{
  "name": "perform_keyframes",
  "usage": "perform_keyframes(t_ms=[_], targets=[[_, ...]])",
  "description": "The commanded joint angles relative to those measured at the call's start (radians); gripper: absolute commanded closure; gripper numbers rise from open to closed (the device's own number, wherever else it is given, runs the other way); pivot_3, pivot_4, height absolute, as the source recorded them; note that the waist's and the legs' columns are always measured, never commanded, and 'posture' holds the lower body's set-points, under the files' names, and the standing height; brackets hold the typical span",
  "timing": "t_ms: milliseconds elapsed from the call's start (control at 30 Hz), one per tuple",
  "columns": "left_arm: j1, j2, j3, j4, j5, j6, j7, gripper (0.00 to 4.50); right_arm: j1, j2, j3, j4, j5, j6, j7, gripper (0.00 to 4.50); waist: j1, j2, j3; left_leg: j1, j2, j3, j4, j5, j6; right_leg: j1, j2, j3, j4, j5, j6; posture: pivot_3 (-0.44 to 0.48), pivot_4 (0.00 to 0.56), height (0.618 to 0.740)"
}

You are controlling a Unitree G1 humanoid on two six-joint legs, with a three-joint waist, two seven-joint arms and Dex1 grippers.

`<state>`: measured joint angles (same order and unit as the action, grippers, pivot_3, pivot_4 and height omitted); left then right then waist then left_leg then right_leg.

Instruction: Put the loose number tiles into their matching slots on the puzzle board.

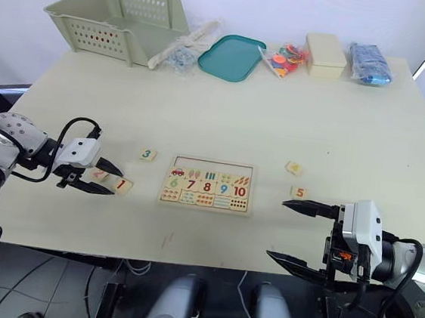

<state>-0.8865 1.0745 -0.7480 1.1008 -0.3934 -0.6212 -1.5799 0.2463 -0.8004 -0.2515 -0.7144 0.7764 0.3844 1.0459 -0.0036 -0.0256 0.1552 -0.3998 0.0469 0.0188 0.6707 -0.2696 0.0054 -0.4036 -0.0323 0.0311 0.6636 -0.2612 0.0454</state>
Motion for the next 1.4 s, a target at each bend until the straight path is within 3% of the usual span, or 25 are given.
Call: perform_keyframes(t_ms=[33,1033,1067,1133,1167,1200,1400], targets=[[-0.003,0.003,0.017,0.007,-0.009,-0.023,-0.035,2.05,0.015,-0.013,-0.044,-0.029,0.018,-0.02,0.021,0.0,0.0,0.0,0.0,0.0,0.0,0.0,0.0,0.0,0.0,0.0,0.0,0.0,0.0,0.0,0.0,0.0,0.15,0.74],[0.064,-0.002,0.07,0.007,0.005,-0.066,-0.035,2.05,0.044,-0.024,-0.097,-0.022,0.018,-0.019,0.05,0.0,0.0,0.0,0.0,0.0,0.0,0.0,0.0,0.0,0.0,0.0,0.0,0.0,0.0,0.0,0.0,0.0,0.15,0.74],[0.069,-0.001,0.074,0.005,0.005,-0.066,-0.035,2.46,0.041,-0.026,-0.098,-0.02,0.019,-0.018,0.051,0.0,-0.001,0.0,0.0,0.0,0.0,0.0,0.0,0.0,0.0,0.0,0.0,0.0,0.0,0.0,0.0,0.0,0.15,0.74],[0.076,0.003,0.079,0.0,0.003,-0.066,-0.035,2.84,0.038,-0.028,-0.099,-0.017,0.02,-0.017,0.053,0.0,0.0,0.001,-0.001,0.0,0.0,0.0,0.0,0.0,0.0,0.0,0.0,0.0,0.0,0.0,0.0,0.0,0.15,0.74],[0.081,0.007,0.082,-0.006,-0.002,-0.064,-0.035,3.39,0.036,-0.029,-0.1,-0.015,0.02,-0.017,0.054,0.0,0.0,0.001,-0.001,0.001,0.0,0.0,0.0,0.0,0.0,0.0,0.0,0.0,0.001,0.0,0.0,0.0,0.15,0.74],[0.086,0.011,0.084,-0.014,-0.007,-0.062,-0.035,3.54,0.035,-0.03,-0.099,-0.014,0.019,-0.018,0.055,0.0,-0.001,0.001,-0.001,0.001,0.0,0.0,0.0,0.0,0.0,0.0,0.0,0.0,0.001,0.0,0.0,0.0,0.15,0.74],[0.174,0.093,0.15,-0.199,-0.127,0.041,-0.035,3.54,0.029,-0.021,-0.089,-0.013,0.011,-0.024,0.05,0.0,-0.009,0.001,-0.001,0.001,0.0,0.0,0.0,0.0,0.0,0.0,0.0,0.0,0.001,0.0,0.0,0.0,0.15,0.74]])
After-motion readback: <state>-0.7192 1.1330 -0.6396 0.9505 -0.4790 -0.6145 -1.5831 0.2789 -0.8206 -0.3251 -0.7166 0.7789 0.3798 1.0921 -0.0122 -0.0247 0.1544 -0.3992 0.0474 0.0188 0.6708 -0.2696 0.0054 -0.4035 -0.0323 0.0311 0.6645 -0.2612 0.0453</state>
